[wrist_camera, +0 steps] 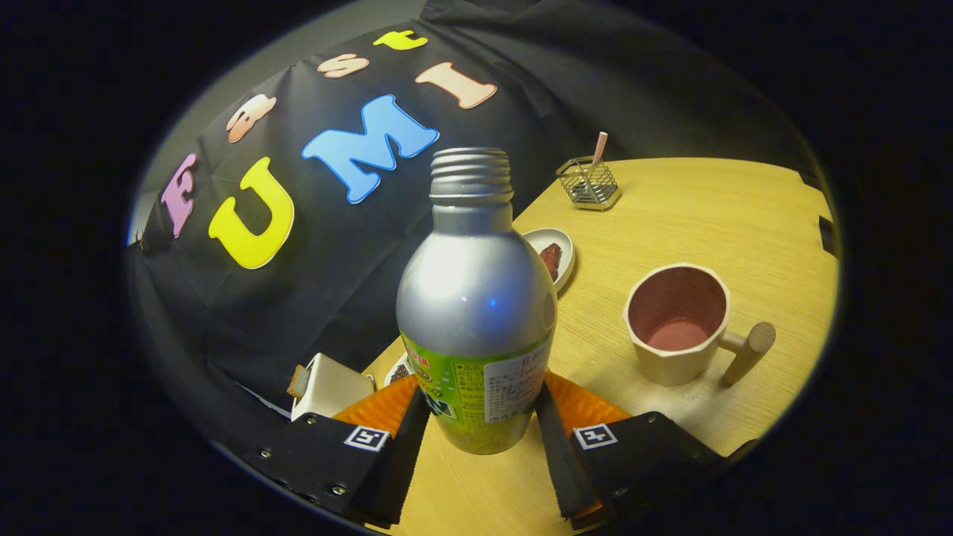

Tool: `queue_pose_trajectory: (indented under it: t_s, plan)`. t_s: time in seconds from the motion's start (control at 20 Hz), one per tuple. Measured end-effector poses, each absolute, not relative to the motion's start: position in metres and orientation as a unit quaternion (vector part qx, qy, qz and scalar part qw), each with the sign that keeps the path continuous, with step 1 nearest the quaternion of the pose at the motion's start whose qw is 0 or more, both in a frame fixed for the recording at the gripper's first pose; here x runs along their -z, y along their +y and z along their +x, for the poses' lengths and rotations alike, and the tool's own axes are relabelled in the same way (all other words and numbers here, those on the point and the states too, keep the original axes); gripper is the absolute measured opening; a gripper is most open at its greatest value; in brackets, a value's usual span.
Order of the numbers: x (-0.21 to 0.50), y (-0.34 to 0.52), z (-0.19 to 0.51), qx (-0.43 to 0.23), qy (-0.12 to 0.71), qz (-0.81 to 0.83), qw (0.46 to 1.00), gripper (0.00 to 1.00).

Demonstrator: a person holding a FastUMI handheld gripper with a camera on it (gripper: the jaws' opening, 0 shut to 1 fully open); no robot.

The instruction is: Take the bottle from table, then pour the juice into the cup, finally place the bottle on the coaster

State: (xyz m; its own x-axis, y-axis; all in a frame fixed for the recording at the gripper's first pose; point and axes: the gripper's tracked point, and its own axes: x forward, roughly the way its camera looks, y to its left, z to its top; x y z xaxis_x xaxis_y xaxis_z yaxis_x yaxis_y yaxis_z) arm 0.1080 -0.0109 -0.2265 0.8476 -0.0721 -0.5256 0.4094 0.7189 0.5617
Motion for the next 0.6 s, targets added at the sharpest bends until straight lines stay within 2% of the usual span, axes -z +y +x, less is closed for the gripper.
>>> queue_pose_trajectory:
  t_s: [0.6]
  plan:
    - [0.243,-0.012,0.153,0.144,0.214,0.185,0.948,0.75]
